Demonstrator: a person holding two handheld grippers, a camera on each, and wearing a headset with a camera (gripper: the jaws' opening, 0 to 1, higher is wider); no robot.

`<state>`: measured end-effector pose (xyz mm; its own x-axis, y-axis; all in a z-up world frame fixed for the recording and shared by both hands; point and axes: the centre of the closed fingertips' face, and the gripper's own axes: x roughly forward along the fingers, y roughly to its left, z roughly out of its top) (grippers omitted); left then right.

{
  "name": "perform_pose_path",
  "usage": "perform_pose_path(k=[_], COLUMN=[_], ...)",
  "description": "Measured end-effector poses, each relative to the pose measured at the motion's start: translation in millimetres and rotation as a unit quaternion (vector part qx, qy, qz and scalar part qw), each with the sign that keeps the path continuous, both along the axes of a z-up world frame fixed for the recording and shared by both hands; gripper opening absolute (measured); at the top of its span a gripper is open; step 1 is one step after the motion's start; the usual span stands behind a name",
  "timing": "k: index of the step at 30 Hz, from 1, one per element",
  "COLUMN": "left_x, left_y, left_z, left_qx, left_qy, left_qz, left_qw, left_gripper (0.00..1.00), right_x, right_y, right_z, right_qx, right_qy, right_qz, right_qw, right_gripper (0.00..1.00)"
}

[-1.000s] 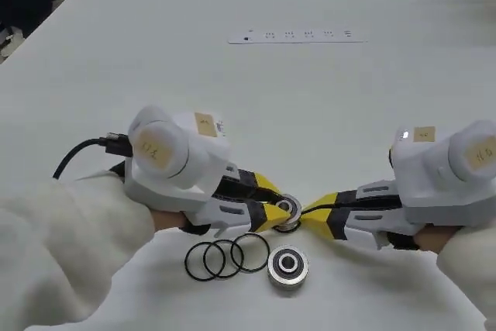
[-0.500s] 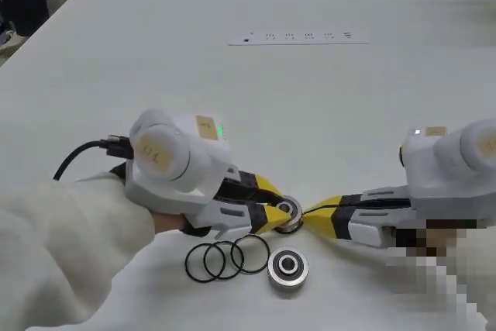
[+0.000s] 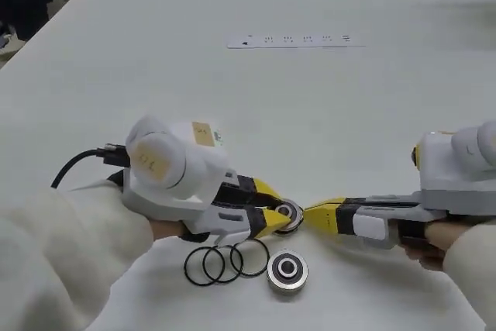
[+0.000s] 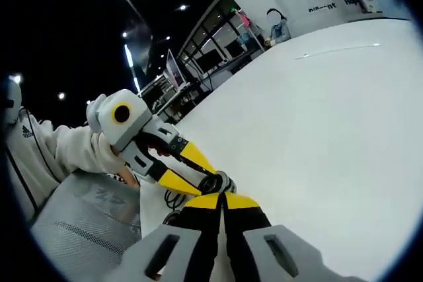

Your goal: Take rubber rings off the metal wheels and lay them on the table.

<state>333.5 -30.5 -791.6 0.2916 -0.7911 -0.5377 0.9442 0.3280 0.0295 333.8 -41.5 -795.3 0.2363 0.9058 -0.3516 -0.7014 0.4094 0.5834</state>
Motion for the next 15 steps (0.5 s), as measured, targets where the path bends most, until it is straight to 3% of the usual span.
perform_pose_path(k=[9,15], left_x=[-0.8,-1.0], left_y=[0.7,0.2], left_z=[-0.1,0.1], left_qx=[-0.029,-0.044], left_qy=[0.001,0.0], left_qz=[0.005,0.007], left_qw=[0.9996,0.999], left_gripper=[0.14,0.14], right_x=[-1.7,-2.0], right_y=[2.9,4.5], right_z=[2.2,3.7], right_qx=[0.015,0.014], right_qy=[0.017,0.016], right_qz=[-0.01,-0.008], right_qw=[0.9997,0.9997], right_gripper=[0.0,0.0])
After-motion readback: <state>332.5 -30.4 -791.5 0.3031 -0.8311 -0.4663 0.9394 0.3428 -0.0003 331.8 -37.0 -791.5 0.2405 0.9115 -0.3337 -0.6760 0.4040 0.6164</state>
